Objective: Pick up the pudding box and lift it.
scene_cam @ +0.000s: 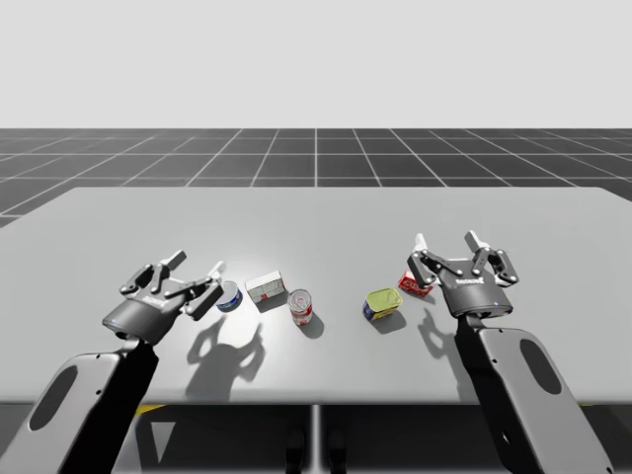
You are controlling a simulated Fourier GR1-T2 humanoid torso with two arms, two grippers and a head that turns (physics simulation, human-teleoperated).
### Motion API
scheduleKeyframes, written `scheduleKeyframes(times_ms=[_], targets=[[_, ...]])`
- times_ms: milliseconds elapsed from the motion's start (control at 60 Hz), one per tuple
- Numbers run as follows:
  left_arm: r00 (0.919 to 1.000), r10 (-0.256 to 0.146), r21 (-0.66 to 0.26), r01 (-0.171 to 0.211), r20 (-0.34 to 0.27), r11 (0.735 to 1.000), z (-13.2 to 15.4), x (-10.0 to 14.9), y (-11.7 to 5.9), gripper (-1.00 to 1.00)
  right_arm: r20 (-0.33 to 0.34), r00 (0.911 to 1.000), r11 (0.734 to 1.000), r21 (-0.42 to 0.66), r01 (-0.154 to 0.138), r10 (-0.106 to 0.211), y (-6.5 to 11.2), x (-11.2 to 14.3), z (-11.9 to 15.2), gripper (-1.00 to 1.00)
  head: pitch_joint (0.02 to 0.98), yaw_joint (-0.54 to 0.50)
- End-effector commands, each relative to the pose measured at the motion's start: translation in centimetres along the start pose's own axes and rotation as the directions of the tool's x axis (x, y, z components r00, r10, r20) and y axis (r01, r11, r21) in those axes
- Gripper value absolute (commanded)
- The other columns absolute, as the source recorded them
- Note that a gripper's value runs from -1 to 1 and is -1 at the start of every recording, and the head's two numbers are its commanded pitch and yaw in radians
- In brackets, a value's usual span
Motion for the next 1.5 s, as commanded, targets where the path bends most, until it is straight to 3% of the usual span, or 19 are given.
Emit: scheduleKeyframes(times_ms=[17,83,233,417,633,1167,1333,1433,1483,1500], targets=[[0.9962,0.026,-0.152,-0.039,-0.083,0.988,0.4,0.3,-0.4,-1.0,-0.002,1.0,1.0,-0.008,-0.008,0.008,-0.1,-0.3,-0.1,-1.0,0.765,0.2],[0.9948,0.014,-0.186,-0.033,-0.101,0.982,0.4,0.4,-0.2,-1.0,-0.003,1.0,1.0,-0.01,-0.007,0.007,-0.2,-0.3,-0.1,-1.0,0.765,0.2],[0.9835,-0.014,-0.332,-0.048,-0.18,0.942,0.2,0.5,0.0,-1.0,-0.004,0.9999,1.0,-0.012,-0.011,0.011,-0.2,-0.4,-0.2,-1.0,0.764,0.2],[0.9707,-0.127,-0.453,0.022,-0.203,0.891,-0.6,-0.4,-0.2,-1.0,0.003,0.9997,1.0,-0.017,-0.023,0.023,-0.2,-0.4,-0.1,-1.0,0.763,0.2],[0.9493,-0.218,-0.532,0.066,-0.227,0.844,-2.4,-2.4,-0.6,-1.0,0.008,0.9996,0.999,-0.022,-0.026,0.026,-0.3,-0.4,0.0,-1.0,0.763,0.2],[0.9277,-0.216,-0.547,0.015,-0.305,0.837,-7.2,-5.3,-1.2,-1.0,0.019,0.999,0.999,-0.036,-0.04,0.041,-0.4,-0.3,0.0,-1.0,0.767,0.19],[0.924,-0.219,-0.546,0.013,-0.314,0.838,-7.8,-5.9,-1.3,-1.0,0.023,0.9989,0.999,-0.035,-0.041,0.042,-0.5,-0.2,0.0,-1.0,0.769,0.18],[0.9179,-0.215,-0.553,-0.005,-0.333,0.833,-7.9,-6.5,-1.4,-1.0,0.026,0.9988,0.999,-0.035,-0.039,0.04,-0.6,-0.1,0.0,-1.0,0.768,0.17],[0.9176,-0.212,-0.554,-0.01,-0.336,0.833,-7.8,-6.6,-1.4,-0.84,0.026,0.9988,0.999,-0.035,-0.039,0.04,-0.6,-0.1,0.0,-1.0,0.768,0.17],[0.918,-0.214,-0.556,-0.009,-0.334,0.831,-7.8,-6.7,-1.4,-0.59,0.027,0.9988,0.999,-0.035,-0.039,0.04,-0.6,-0.1,0.0,-1.0,0.768,0.17]])
